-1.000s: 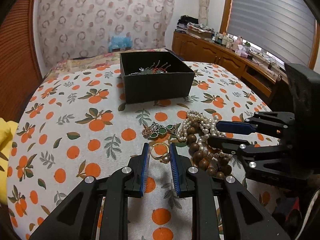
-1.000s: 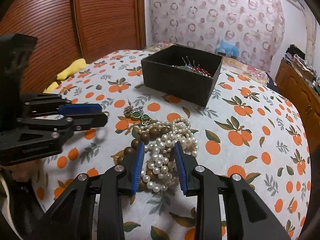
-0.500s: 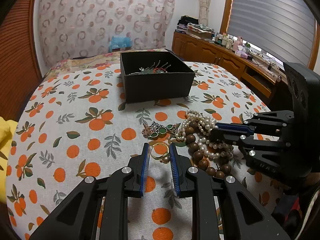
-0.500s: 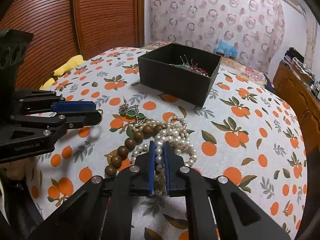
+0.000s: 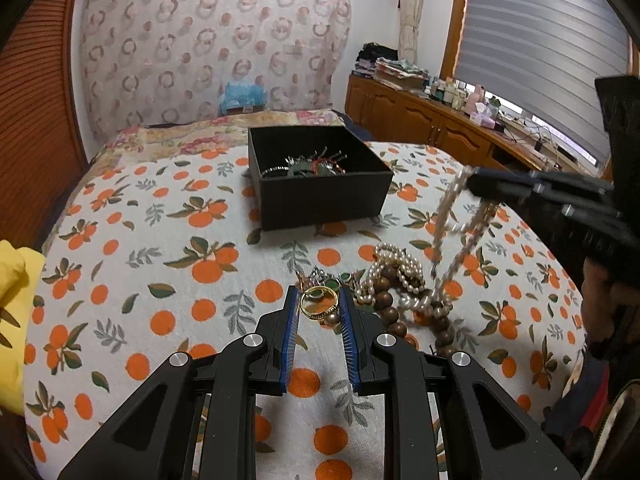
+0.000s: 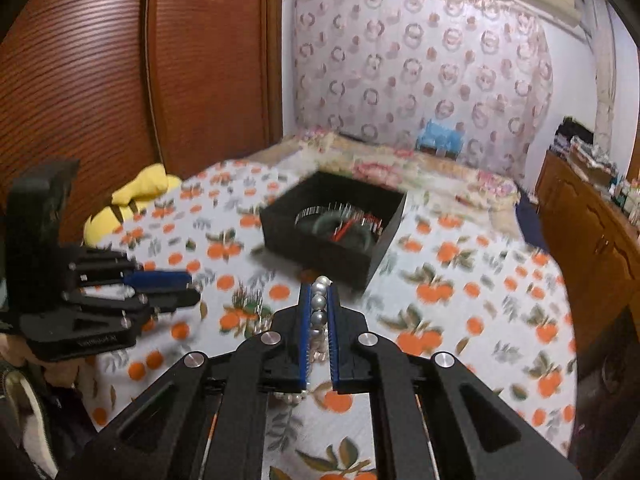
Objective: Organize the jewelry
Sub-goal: 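Lift the pearl necklace with the right tool while the left tool carries the ring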
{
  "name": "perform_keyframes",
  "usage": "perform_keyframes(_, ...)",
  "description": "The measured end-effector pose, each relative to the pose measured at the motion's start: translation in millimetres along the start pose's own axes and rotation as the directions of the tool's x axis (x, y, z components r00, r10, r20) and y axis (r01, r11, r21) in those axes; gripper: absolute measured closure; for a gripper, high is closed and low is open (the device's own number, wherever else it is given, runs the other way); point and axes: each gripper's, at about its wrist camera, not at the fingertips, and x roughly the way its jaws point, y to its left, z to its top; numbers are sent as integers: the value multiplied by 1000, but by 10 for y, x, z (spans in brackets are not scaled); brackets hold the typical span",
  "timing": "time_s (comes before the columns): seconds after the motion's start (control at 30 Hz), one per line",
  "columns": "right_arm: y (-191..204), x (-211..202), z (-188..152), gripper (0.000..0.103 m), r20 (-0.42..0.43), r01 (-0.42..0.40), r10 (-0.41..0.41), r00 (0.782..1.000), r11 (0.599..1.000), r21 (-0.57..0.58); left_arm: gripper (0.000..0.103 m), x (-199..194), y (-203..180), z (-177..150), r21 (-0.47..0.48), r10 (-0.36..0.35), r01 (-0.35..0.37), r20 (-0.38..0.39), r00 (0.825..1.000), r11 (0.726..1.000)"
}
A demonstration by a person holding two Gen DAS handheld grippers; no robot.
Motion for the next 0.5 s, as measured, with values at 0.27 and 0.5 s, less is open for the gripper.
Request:
perform_keyframes(0.27, -76, -211, 392, 94, 83, 28, -26, 996, 999, -28, 84, -96, 55, 134, 1, -6, 6, 31, 999, 1000)
perform_keyframes(0.5, -168, -294, 700, 94, 138, 50, -44, 989, 998, -41, 84, -90, 101, 277, 15, 4, -5, 54, 999, 1000)
